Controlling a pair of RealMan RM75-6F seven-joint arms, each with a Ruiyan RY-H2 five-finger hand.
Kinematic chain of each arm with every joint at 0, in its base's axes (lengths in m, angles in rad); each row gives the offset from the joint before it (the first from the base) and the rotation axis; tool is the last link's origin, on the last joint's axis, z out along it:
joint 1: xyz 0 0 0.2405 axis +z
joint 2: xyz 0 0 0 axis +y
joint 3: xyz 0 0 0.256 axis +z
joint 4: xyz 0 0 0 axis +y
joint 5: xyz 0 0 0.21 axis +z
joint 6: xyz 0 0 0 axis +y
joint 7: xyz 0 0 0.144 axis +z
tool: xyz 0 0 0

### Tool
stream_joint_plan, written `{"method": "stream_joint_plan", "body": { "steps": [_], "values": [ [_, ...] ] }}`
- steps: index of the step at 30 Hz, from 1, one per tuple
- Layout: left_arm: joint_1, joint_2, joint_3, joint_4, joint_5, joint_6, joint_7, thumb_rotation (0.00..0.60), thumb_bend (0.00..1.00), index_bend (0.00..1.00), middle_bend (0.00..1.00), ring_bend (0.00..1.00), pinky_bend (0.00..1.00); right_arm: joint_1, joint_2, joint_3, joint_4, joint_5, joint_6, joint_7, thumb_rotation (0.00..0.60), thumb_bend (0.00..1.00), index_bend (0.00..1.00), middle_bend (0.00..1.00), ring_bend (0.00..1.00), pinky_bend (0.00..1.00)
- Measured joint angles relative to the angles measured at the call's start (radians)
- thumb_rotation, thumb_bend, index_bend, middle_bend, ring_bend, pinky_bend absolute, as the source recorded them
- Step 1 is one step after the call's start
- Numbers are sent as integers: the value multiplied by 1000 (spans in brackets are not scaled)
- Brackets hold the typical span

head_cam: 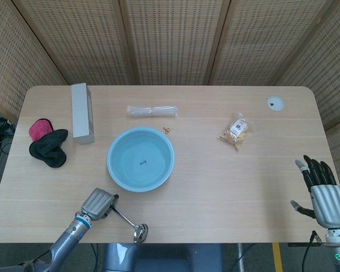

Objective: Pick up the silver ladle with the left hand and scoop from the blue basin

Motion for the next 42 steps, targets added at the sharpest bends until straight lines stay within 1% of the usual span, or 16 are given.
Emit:
{"method": "stream_joint_plan", "body": {
  "steps": [8, 13, 16, 19, 24, 32, 35, 38, 41, 42],
  "values": [
    [-2, 24, -2, -22, 7, 16, -28, 600, 661, 774, 954, 948, 1000, 0, -1, -1, 0, -3, 2, -1, 600, 0, 0, 0, 0, 0],
    [-4, 66, 2, -57, 35, 33, -69, 600, 741, 828, 951, 949, 1000, 0, -1, -2, -1, -3, 2, -2, 600, 0, 0, 0, 0, 0],
    [-5, 94, 8, -75, 57, 43, -94, 600, 772, 860, 948, 948, 1000, 0, -1, -2, -1, -4, 3, -2, 600, 0, 0, 0, 0, 0],
    [-6, 125, 16, -96, 79, 54, -122, 600, 789, 884, 948, 948, 1000, -1, -1, -2, -2, -5, 4, -2, 600, 0, 0, 0, 0, 0],
    [-10, 175, 26, -131, 118, 71, -180, 600, 790, 897, 948, 948, 1000, -1, -1, -3, -3, -7, 5, -5, 600, 0, 0, 0, 0, 0],
    [-30, 247, 28, -190, 163, 75, -264, 600, 802, 918, 948, 949, 1000, -1, -3, -4, -4, -7, 5, -9, 600, 0, 0, 0, 0, 0],
    [-40, 280, 20, -229, 171, 79, -278, 600, 805, 919, 948, 949, 1000, -1, -3, -3, -4, -5, 4, -8, 600, 0, 0, 0, 0, 0],
    [-53, 320, 1, -280, 167, 78, -294, 600, 806, 920, 948, 949, 1000, 0, -2, -3, -4, -5, 4, -5, 600, 0, 0, 0, 0, 0],
    [-75, 379, -44, -351, 147, 79, -306, 600, 806, 922, 948, 948, 1000, 0, -1, -1, -2, -1, 2, 0, 600, 0, 0, 0, 0, 0],
    [-88, 409, -69, -380, 129, 74, -305, 600, 806, 924, 948, 948, 1000, 1, -1, -1, -2, 0, 1, 1, 600, 0, 0, 0, 0, 0]
  ]
}}
